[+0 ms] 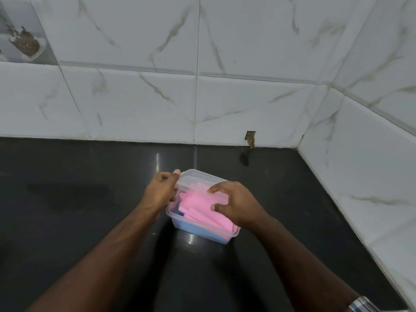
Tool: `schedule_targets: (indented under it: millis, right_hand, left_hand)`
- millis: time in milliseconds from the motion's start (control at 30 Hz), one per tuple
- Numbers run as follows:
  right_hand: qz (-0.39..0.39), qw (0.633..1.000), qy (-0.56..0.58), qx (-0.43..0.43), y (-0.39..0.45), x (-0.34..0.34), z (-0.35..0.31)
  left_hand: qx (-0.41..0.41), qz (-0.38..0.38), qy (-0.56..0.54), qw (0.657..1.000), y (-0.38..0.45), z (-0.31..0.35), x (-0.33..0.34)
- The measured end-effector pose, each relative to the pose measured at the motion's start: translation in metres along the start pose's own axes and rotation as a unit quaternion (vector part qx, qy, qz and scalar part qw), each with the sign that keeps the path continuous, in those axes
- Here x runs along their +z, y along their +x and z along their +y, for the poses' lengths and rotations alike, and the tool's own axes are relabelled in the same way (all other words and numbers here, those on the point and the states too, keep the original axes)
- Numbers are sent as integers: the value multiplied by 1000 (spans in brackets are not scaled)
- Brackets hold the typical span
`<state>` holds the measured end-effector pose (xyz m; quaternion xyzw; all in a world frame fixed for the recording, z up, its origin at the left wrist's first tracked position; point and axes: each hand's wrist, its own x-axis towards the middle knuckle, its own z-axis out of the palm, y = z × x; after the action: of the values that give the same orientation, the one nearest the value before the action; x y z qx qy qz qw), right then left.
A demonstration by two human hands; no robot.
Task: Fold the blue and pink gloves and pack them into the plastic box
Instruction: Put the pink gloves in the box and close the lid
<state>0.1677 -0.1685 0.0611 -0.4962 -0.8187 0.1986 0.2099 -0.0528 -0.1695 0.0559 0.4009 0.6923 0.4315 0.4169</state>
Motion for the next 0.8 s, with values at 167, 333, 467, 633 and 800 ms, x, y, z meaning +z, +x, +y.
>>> schedule_targets:
  millis: [167, 333, 467, 633, 800]
  right_hand:
    - [-50, 999, 16, 7, -9, -3, 12]
    - [-1, 988, 66, 138, -17, -8, 24]
    - [24, 973, 122, 193, -15, -6, 26]
    - [85, 962, 126, 227, -15, 3, 32]
    - [72, 961, 149, 220, -2, 6, 33]
  left_hand:
    - [-26, -20, 33, 999, 16, -6, -4]
    - [-10, -13, 96, 995, 12, -13, -10]
    - [-11, -11, 115, 993, 10, -15, -13]
    - [-18, -38, 112, 993, 9, -15, -15]
    - [-39, -44, 118, 991, 6, -23, -24]
